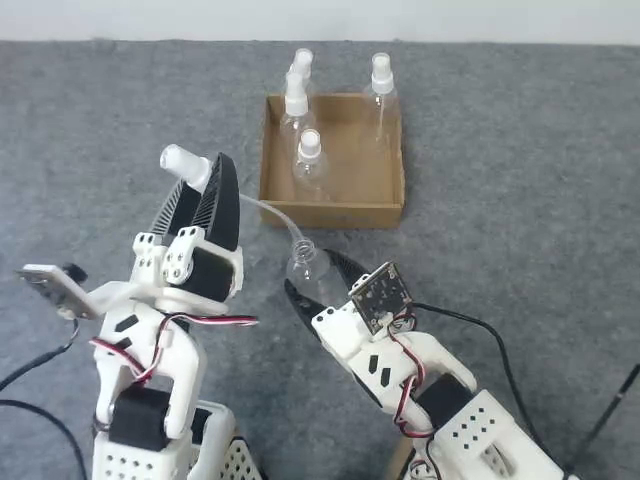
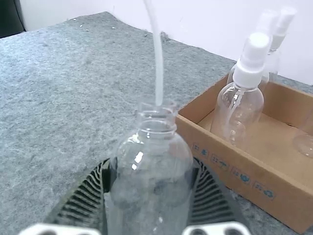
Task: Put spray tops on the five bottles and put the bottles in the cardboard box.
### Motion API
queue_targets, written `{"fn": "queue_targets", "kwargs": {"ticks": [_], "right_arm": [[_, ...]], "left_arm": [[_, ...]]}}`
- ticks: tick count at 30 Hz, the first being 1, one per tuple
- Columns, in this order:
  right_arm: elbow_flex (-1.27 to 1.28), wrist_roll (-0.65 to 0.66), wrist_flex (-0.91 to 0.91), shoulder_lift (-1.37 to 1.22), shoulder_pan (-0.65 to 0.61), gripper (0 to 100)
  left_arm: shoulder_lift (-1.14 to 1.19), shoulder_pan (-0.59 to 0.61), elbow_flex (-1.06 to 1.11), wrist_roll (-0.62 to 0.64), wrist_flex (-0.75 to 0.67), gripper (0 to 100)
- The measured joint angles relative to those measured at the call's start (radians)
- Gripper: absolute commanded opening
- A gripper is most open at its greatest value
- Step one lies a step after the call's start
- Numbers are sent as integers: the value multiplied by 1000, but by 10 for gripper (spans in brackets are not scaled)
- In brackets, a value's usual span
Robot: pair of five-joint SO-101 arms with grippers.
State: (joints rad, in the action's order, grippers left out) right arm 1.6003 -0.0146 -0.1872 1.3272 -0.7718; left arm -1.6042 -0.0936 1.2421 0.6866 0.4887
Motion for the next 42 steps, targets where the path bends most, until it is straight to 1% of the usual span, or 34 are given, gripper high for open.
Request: {"fn": "queue_targets", "kwargs": {"ticks": [4,9,12,20,26,30,33,38,42], "right_arm": [[0,0,0,0,0,6],[0,0,0,0,0,6],[0,0,0,0,0,6],[0,0,0,0,0,7],[0,0,0,0,0,7],[0,51,0,0,0,7],[0,84,0,0,0,7],[0,97,0,0,0,7],[0,98,0,0,0,7]], "left_arm": [[2,0,0,0,0,12],[-2,46,0,0,0,12],[-2,41,0,0,0,13],[-5,-68,0,-15,80,13],[-5,-80,0,-52,114,13],[-5,-81,0,-77,166,13],[-5,-106,3,-123,196,13],[-5,-199,63,-206,201,13],[-5,-212,64,-236,201,18]]}}
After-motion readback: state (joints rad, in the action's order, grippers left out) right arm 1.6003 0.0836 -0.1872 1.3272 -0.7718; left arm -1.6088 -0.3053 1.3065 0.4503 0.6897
